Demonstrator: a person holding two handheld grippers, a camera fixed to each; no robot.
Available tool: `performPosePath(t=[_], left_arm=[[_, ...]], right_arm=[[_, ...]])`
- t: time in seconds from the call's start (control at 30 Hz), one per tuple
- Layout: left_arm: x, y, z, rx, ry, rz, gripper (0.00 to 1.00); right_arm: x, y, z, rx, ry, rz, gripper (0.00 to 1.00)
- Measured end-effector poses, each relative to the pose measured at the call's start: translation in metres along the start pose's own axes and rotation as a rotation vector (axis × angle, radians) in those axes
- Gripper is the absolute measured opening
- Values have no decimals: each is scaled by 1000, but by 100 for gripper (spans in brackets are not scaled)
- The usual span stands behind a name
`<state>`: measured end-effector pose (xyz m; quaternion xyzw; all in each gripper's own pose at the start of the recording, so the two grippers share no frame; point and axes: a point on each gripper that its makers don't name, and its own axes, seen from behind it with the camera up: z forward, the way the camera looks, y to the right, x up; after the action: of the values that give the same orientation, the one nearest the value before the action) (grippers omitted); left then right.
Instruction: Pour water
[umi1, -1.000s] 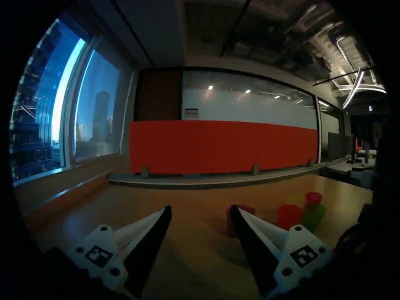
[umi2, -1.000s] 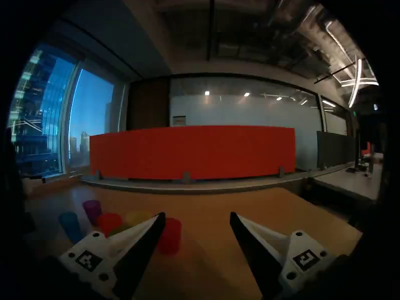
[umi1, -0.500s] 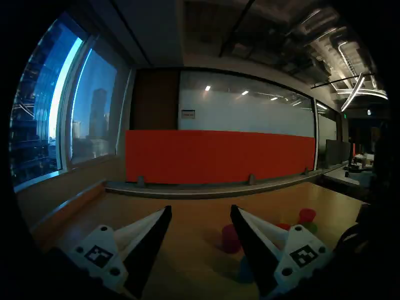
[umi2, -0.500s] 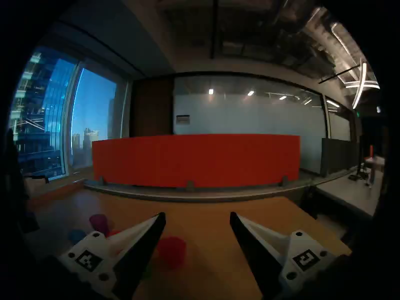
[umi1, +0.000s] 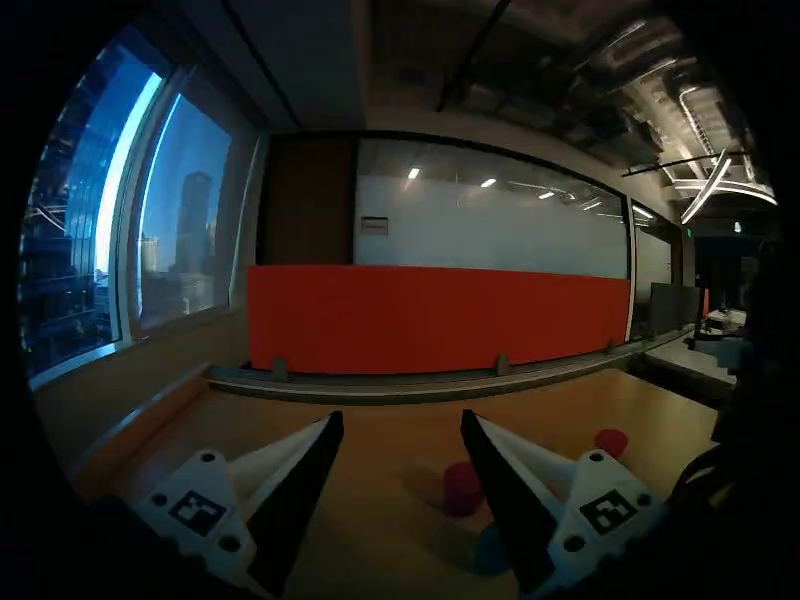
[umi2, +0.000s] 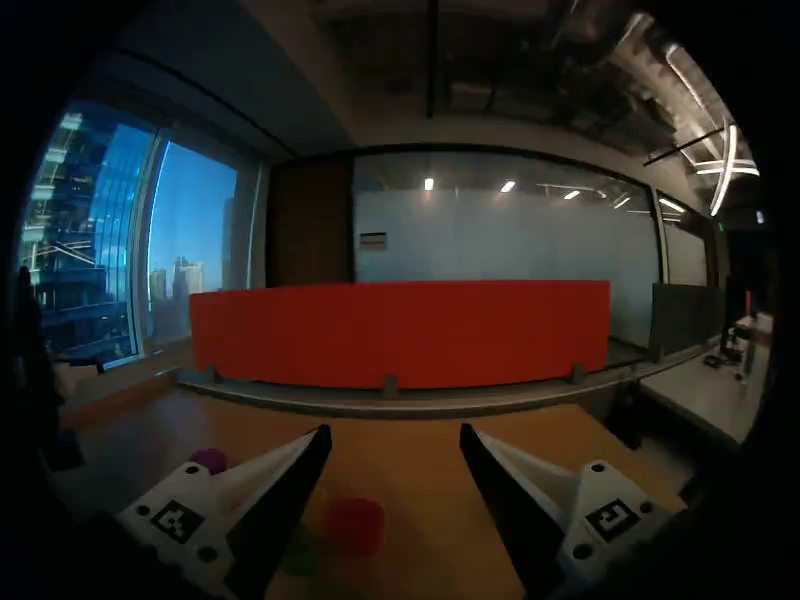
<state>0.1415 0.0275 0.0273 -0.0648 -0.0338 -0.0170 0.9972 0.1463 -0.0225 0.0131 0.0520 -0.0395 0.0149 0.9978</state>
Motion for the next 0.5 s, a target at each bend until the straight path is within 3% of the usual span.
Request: performPosePath(t=[0.17, 0.5], left_arm=[[4, 10, 2, -60, 9, 2, 87], [16, 47, -1, -232, 11, 23, 87]], right_arm=[[2, -10, 2, 51, -2, 10, 99], [12, -47, -4, 240, -3, -17, 100]])
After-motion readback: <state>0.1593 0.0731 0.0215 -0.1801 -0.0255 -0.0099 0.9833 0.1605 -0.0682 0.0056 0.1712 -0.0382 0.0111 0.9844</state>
